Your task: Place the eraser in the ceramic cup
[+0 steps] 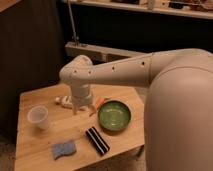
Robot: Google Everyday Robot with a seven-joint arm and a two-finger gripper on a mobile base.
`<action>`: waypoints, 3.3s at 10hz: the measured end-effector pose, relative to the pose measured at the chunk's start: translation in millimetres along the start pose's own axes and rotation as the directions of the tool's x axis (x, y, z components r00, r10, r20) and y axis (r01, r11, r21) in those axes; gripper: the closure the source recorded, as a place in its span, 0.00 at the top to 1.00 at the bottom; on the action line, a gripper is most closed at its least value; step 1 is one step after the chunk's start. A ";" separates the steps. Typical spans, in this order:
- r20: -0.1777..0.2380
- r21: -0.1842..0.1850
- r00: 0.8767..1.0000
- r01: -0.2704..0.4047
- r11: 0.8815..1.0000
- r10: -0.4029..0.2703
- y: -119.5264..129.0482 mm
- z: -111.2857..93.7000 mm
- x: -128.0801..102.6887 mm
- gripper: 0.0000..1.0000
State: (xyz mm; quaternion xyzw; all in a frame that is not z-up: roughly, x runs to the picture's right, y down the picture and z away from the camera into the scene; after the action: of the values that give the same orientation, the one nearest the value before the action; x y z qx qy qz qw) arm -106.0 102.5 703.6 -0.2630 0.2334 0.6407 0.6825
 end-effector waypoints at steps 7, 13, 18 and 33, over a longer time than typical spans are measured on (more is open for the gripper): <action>0.000 0.001 1.000 0.006 1.000 -0.006 0.2 -0.1 0.2 0.65; 0.156 -0.479 0.956 0.292 0.827 -0.248 -27.7 -25.3 -7.3 0.65; 0.143 -0.482 0.935 0.352 0.802 -0.324 -16.8 -27.7 -17.2 0.65; -0.130 -0.118 0.880 0.443 0.889 -0.456 -12.1 86.6 51.8 0.65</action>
State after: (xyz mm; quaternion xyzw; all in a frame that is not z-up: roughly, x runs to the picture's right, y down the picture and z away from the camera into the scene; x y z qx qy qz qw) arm -91.9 197.9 735.6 -0.3873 0.1908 0.4519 0.7806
